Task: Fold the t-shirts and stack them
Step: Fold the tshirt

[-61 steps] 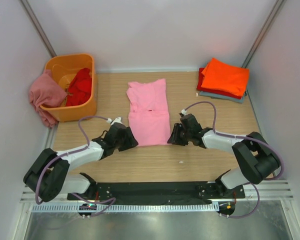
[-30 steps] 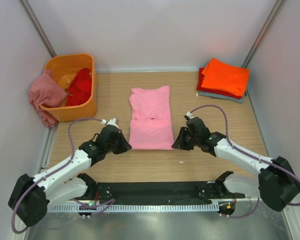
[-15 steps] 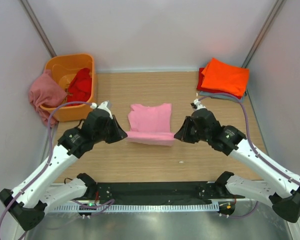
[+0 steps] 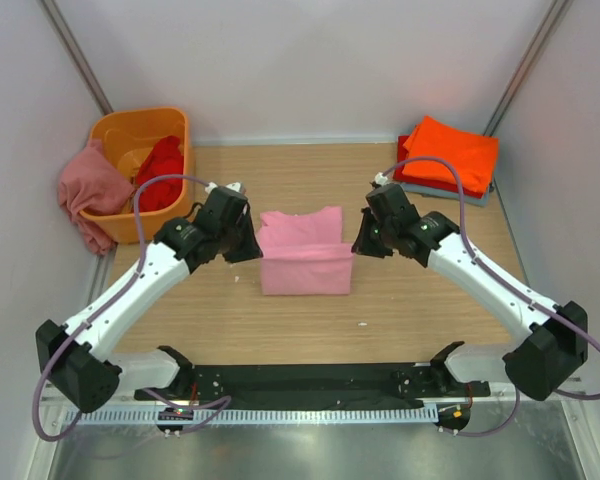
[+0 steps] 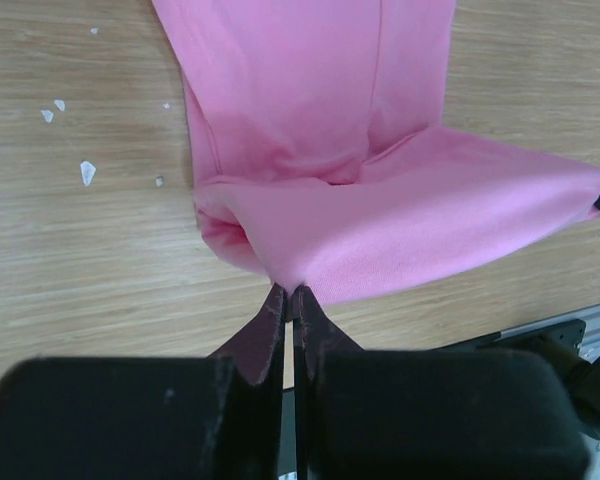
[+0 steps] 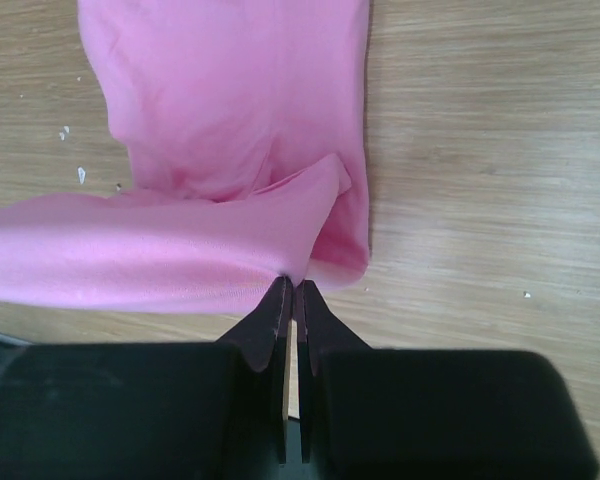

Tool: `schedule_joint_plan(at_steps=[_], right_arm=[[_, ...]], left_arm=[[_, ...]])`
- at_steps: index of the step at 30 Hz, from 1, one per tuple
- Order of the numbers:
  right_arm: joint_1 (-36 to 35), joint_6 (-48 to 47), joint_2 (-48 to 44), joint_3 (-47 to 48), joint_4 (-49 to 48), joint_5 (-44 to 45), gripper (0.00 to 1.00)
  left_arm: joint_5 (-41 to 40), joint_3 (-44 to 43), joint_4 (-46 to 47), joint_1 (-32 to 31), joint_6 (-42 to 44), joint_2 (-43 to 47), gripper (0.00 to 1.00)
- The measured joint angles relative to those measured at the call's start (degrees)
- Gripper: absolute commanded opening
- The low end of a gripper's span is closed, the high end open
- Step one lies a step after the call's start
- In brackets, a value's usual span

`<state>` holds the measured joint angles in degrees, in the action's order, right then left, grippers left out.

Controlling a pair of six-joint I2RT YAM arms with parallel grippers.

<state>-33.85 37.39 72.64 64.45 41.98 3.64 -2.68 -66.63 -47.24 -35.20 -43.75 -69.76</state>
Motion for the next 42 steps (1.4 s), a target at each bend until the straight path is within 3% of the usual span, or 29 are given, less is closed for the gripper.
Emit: schedule_joint_plan(at_steps=[12,16,17,18,19,21,24,27,30,34,37,38,42], right_arm=[[3.45,-3.63,9.05,6.23,-2.43,-3.37,0.01],[6.01,-5.07,16.11,11.91,-2.93,-3.93,0.02],[6.97,-5.51,18.97,14.21,-3.32,-4.04,0.08],[8.28,-5.88,22.60,17.07,-3.48,-4.22,0.44],[9.55,-5.97,26.77,20.76,-3.50,-4.79,0.63],[12.50,-7.39,37.00,31.45,-2.54,-5.25,0.88],[15.89,-9.35,51.54,50.05,-0.35,-4.15,0.95],[18.01,-10.93,56.50,58.34,1.46,-3.23,0.95],[18.62,-12.09,51.41,53.09,-0.26,-3.93,0.96],[18.73,-11.74,36.96,34.36,-7.58,-11.15,0.96],[18.97,-10.32,28.33,21.53,-13.97,-18.21,0.91],[19.04,-10.03,27.26,19.02,-15.47,-19.71,0.85],[19.41,-8.59,26.23,7.58,-23.30,-26.43,0.80]], left_arm=[[5.88,-4.33,2.14,9.01,4.09,-9.31,0.02],[8.35,-8.00,3.85,12.28,5.29,-15.87,0.03],[9.03,-9.92,4.17,13.22,5.49,-18.71,0.08],[9.94,-12.70,4.15,14.21,5.73,-22.10,0.17],[10.88,-15.54,4.55,15.04,6.14,-25.55,0.48],[12.15,-23.52,4.20,17.00,7.26,-34.51,0.65],[13.44,-38.66,2.25,19.69,7.72,-49.16,0.69],[13.14,-51.82,-1.49,21.35,7.82,-59.28,0.69],[12.76,-49.70,-2.56,22.10,7.74,-57.64,0.69],[12.79,-39.50,-2.10,21.75,7.61,-46.99,0.68],[12.87,-32.50,0.24,21.00,7.72,-38.01,0.62],[12.96,-31.10,1.03,20.72,7.80,-36.20,0.61],[13.57,-26.62,5.16,18.08,7.80,-33.03,0.57]])
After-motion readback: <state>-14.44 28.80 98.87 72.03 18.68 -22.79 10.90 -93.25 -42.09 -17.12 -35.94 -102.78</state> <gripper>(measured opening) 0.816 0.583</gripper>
